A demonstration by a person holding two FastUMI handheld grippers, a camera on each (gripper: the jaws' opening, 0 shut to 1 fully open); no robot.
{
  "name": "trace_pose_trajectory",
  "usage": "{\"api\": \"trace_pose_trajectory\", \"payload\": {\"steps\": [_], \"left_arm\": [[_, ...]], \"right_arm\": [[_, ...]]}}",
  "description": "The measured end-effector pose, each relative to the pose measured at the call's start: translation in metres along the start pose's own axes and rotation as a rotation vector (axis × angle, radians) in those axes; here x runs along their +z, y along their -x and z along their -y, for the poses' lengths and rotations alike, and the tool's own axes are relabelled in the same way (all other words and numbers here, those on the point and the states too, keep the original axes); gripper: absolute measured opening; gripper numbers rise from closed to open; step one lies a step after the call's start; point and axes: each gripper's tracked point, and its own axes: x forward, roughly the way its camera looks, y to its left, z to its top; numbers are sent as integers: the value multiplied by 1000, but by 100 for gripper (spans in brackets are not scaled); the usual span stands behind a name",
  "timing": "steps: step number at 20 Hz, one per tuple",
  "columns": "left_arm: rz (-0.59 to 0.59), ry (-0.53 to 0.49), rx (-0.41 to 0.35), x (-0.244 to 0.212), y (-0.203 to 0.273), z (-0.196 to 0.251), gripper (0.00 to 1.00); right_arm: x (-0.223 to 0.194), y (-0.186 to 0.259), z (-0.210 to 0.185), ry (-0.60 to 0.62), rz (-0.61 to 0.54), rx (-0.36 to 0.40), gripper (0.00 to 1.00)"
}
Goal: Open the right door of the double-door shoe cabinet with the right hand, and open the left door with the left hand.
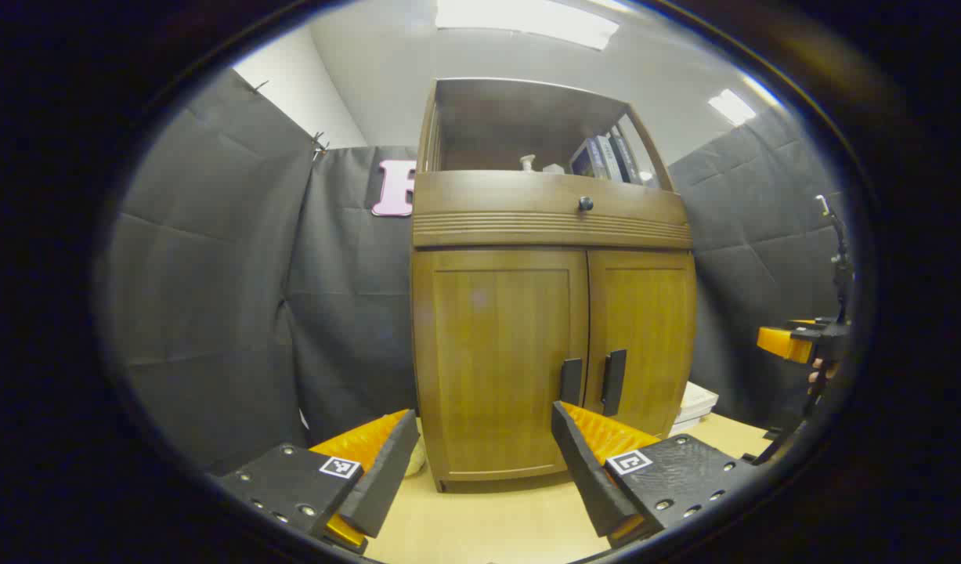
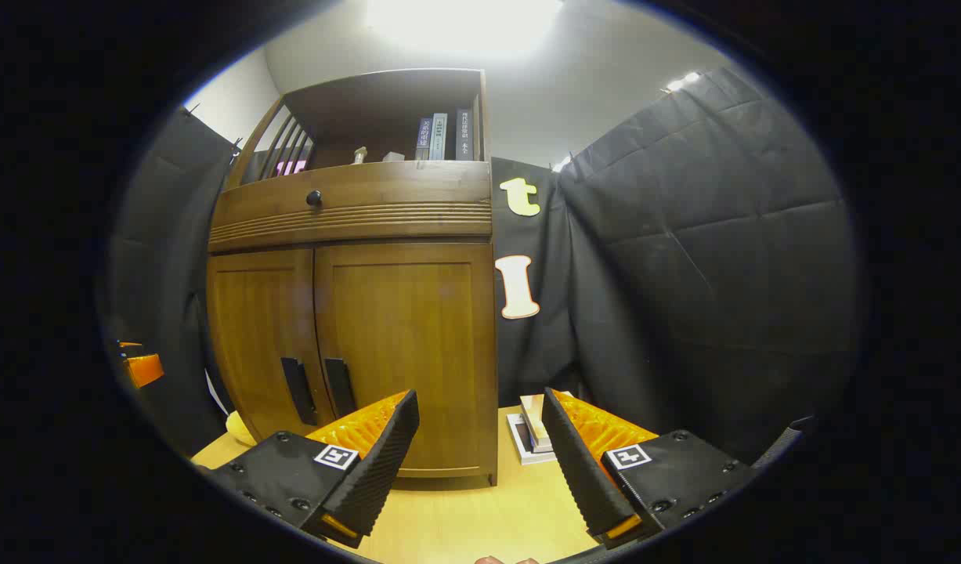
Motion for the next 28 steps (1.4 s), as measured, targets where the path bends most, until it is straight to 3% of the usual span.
{"api": "trace_pose_trajectory", "payload": {"steps": [4, 9, 15, 17, 21, 22, 24, 28], "left_arm": [[15, 22, -5, 1, 7, -12, 100], [-2, 20, 0, -4, 15, -25, 100], [-8, 46, 23, -9, 19, -32, 100], [2, 40, -6, -10, 22, -17, 100], [-7, 12, -7, -13, 24, -13, 100], [-12, 15, -1, -15, 23, -12, 100], [-30, 31, 10, -19, 25, -14, 100], [-52, 59, 36, -24, 31, -17, 100]], "right_arm": [[5, 6, -11, -3, 1, 13, 97], [13, 16, -11, -3, 30, -41, 99], [1, 6, -17, -18, -9, -9, 99], [-2, 2, -20, -50, -26, -12, 99], [-2, -11, -40, -50, -53, 38, 97], [0, -14, -42, -49, -52, 45, 92], [1, -19, -54, -61, -59, 80, 97], [-2, -33, -74, -33, -103, 140, 92]]}}
